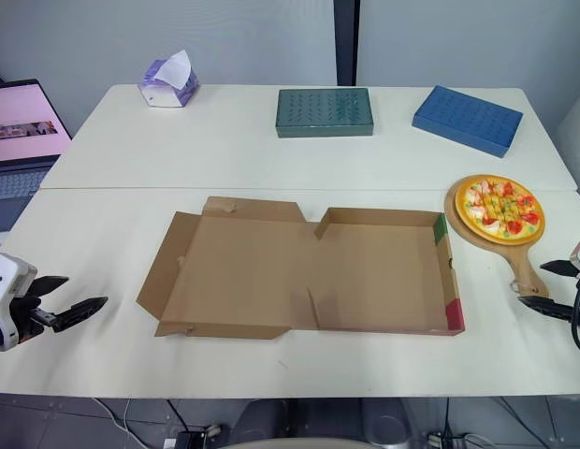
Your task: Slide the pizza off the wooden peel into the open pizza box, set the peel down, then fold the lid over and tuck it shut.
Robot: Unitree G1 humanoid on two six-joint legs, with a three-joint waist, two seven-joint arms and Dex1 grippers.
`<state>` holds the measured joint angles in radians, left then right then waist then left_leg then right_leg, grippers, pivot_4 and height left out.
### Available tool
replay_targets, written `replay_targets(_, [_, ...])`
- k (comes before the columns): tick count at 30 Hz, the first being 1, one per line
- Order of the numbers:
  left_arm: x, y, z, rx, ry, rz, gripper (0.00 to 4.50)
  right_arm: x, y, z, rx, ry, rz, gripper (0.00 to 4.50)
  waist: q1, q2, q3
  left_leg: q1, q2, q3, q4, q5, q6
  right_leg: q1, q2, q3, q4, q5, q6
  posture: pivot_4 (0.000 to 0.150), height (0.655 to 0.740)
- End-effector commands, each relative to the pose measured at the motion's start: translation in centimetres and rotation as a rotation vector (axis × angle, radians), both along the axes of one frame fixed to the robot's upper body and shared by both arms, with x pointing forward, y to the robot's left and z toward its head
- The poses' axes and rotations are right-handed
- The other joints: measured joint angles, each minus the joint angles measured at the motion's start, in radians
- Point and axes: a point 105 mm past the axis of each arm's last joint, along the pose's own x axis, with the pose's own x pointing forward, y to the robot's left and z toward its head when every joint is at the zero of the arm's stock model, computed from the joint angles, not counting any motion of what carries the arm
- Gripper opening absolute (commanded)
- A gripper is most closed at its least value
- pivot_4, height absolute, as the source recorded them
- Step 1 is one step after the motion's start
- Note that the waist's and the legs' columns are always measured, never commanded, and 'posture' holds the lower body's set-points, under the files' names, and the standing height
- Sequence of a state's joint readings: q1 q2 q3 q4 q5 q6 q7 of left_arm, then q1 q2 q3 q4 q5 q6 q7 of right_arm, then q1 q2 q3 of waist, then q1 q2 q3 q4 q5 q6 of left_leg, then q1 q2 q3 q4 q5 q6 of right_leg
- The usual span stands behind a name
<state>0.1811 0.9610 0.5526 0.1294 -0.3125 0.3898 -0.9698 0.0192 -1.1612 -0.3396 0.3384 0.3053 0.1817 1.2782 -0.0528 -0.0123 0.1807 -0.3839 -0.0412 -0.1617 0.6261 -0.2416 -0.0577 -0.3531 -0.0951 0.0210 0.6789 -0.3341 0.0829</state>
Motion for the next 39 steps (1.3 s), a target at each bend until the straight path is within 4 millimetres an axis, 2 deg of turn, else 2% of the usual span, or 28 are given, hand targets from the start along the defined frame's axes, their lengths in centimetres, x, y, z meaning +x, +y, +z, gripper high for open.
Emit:
replay_targets(1, [0.1, 0.1, 1.1, 0.007, -0.008, -0.013, 4.48, 0.2, 0.0, 1.5, -0.021, -0.052, 0.01, 4.5, 0.0, 0.0, 0.0, 0.0, 0.0, 0.0, 0.0, 0.0, 0.0, 0.0, 0.0, 0.0, 0.0, 0.0, 0.0, 0.15, 0.74])
replay_targets(6, [0.0, -0.3, 1.0, -0.022, -0.006, -0.047, 4.48, 0.1, -0.1, 1.6, -0.022, -0.072, -0.005, 4.5, 0.001, 0.0, 0.0, 0.0, 0.0, 0.0, 0.0, 0.0, 0.0, 0.0, 0.0, 0.0, 0.0, 0.0, 0.0, 0.15, 0.74])
replay_targets(21, [0.7, -0.2, 2.5, -0.128, -0.082, -0.041, 4.48, 0.5, -0.9, 2.2, 0.001, -0.115, -0.084, 4.5, 0.002, 0.0, 0.0, 0.0, 0.0, 0.0, 0.0, 0.0, 0.0, 0.0, 0.0, 0.0, 0.0, 0.0, 0.0, 0.15, 0.74])
replay_targets(28, [0.1, -0.1, 2.6, -0.138, -0.078, -0.044, 4.48, 0.4, -1.1, 1.9, -0.003, -0.113, -0.088, 4.5, 0.002, 0.0, 0.0, 0.0, 0.0, 0.0, 0.0, 0.0, 0.0, 0.0, 0.0, 0.0, 0.0, 0.0, 0.0, 0.15, 0.74])
replay_targets(32, [-0.3, -0.4, 3.7, -0.164, -0.098, -0.064, 4.48, 0.2, -1.2, 1.7, -0.015, -0.112, -0.092, 4.5, 0.004, 0.0, 0.001, 0.0, 0.0, 0.0, 0.0, 0.0, 0.0, 0.0, 0.0, 0.0, 0.0, 0.0, 0.0, 0.15, 0.74])
replay_targets(33, [-0.5, -1.0, 4.0, -0.176, -0.092, -0.091, 4.48, 0.1, -1.3, 1.7, -0.014, -0.112, -0.094, 4.5, 0.004, 0.0, 0.001, 0.0, 0.0, 0.0, 0.0, 0.0, 0.0, 0.0, 0.0, 0.0, 0.0, 0.0, 0.0, 0.15, 0.74])
replay_targets(37, [-0.2, -5.7, 5.1, -0.239, -0.069, -0.269, 4.48, -0.6, -1.7, 1.2, -0.03, -0.082, -0.101, 4.5, 0.007, -0.001, 0.001, 0.0, 0.0, 0.0, 0.0, 0.0, 0.0, 0.0, 0.0, 0.001, -0.001, 0.0, 0.0, 0.15, 0.74])
replay_targets(39, [0.5, -9.5, 5.9, -0.253, -0.076, -0.415, 4.48, -0.8, -1.7, 1.3, -0.029, -0.081, -0.102, 4.5, 0.017, 0.0, 0.002, 0.0, 0.0, 0.0, 0.0, 0.0, -0.001, 0.0, 0.0, 0.001, -0.001, 0.0, 0.0, 0.15, 0.74])
